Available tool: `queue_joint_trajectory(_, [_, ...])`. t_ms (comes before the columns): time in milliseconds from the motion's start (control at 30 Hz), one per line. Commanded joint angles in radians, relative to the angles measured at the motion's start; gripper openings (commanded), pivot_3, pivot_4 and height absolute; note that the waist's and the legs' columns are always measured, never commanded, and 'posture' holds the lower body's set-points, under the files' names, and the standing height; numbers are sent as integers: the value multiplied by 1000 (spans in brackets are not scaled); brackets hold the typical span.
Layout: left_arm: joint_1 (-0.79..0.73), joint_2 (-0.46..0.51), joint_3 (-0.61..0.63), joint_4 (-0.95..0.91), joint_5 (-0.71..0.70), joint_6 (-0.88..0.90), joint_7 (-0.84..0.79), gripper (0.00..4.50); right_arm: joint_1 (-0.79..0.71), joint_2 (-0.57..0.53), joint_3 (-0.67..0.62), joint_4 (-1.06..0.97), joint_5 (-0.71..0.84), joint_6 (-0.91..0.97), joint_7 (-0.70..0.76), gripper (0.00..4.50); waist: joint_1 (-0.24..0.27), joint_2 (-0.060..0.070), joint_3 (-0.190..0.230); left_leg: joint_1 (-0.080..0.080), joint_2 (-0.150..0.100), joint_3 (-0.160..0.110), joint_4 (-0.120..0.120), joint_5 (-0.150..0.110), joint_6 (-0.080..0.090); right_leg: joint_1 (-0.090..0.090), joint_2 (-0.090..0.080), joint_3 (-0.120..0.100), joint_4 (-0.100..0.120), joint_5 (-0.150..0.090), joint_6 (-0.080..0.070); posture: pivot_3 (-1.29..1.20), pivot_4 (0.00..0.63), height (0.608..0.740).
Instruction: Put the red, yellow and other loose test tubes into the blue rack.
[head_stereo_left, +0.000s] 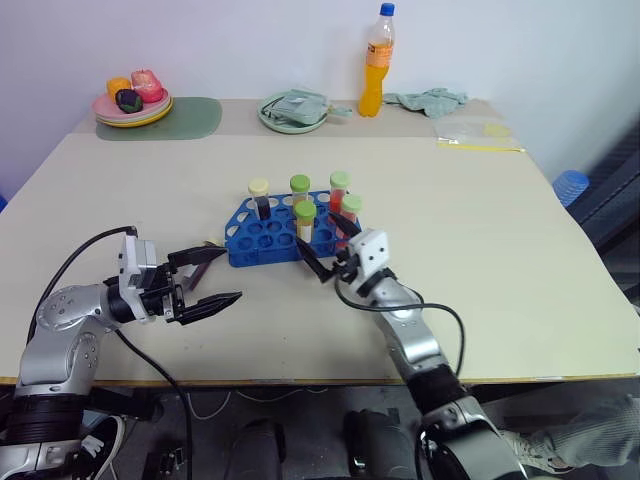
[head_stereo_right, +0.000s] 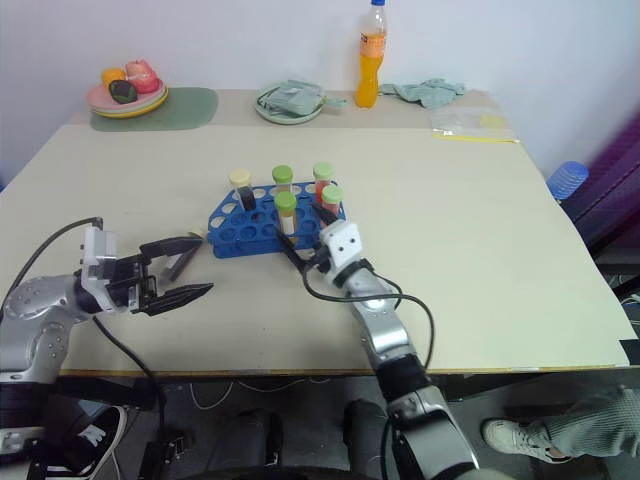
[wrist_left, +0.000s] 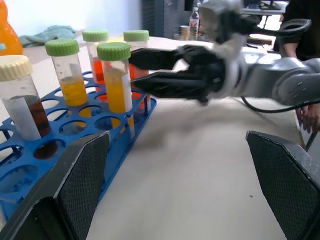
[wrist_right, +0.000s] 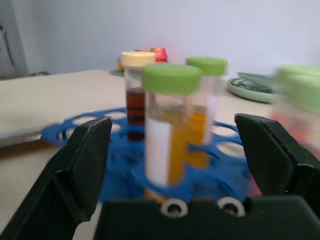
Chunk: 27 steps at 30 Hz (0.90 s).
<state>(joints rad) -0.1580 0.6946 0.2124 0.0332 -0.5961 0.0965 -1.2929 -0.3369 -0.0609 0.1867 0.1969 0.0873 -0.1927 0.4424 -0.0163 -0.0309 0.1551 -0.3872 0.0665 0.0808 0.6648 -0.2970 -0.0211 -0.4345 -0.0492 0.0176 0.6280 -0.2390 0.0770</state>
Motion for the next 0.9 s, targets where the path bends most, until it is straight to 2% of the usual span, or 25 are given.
queue_joint_trajectory(33, [-6, -17, -5, -23, 4, -8, 14, 4500, 98, -98, -7, -264, 61, 99, 86, 4434, 2, 0, 0, 0, 0, 0, 0, 0, 0, 0, 0, 0, 0, 0, 0, 0, 150, 740])
queue_joint_trajectory(167, [-24, -41, -29, 15, 31, -15, 21, 4500, 179, -222, -48, -447, 98, 201, 127, 4434, -3, 0, 0, 1, 0, 0, 0, 0, 0, 0, 1, 0, 0, 0, 0, 0, 150, 740])
queue_joint_trajectory(267, [-72, 2, -46, 22, 94, 106, 142, 4500, 220, -381, -112, -563, 177, 323, 230, 4434, 0, -1, 0, 2, 0, -1, 0, 0, 0, 1, 2, 1, 0, 0, 0, 0, 150, 740])
queue_joint_trajectory(400, [-99, 66, -8, -29, 91, 210, 215, 4500, 204, -514, -164, -601, 244, 407, 319, 4434, -2, -1, 0, 2, 0, -1, 0, 0, 0, 1, 3, 1, 0, 0, 0, 0, 150, 740])
queue_joint_trajectory(433, [-109, 95, 12, -58, 78, 286, 259, 4500, 195, -536, -178, -604, 257, 413, 337, 4434, -2, -1, 0, 3, 0, -1, 0, 0, 0, 1, 3, 1, 0, 0, 0, 0, 150, 740])
queue_joint_trajectory(600, [-176, 259, 22, -95, 85, 678, 423, 4500, 181, -587, -184, -655, 366, 467, 444, 4434, 2, -2, 1, 2, 1, -2, 0, 0, 0, 1, 3, 1, 0, 0, 0, 0, 150, 740])
queue_joint_trajectory(700, [-331, 335, -35, -67, 51, 900, 426, 4500, 142, -581, -155, -635, 362, 462, 467, 4434, 7, -6, 2, 2, 0, -2, 0, 0, 0, 1, 3, 1, 0, -1, 1, 0, 150, 740])
queue_joint_trajectory(767, [-431, 365, -93, -12, 65, 998, 417, 4500, 112, -563, -134, -616, 340, 447, 464, 4434, 8, -6, 2, 2, 0, -2, 1, 0, 0, 1, 3, 1, 0, -1, 0, 0, 150, 740])
queue_joint_trajectory(833, [-519, 427, -233, 54, 127, 1037, 346, 4500, 86, -528, -119, -609, 327, 436, 441, 4434, 5, -6, 2, 2, -1, -1, 1, 0, 0, 2, 2, 1, 0, -1, 0, 0, 150, 740])
queue_joint_trajectory(900, [-622, 429, -323, 133, 129, 1099, 276, 4500, 72, -492, -112, -610, 318, 434, 411, 4434, 3, -5, 3, 2, -1, -1, 0, 0, 0, 1, 3, 1, 0, -1, 1, 0, 150, 740])
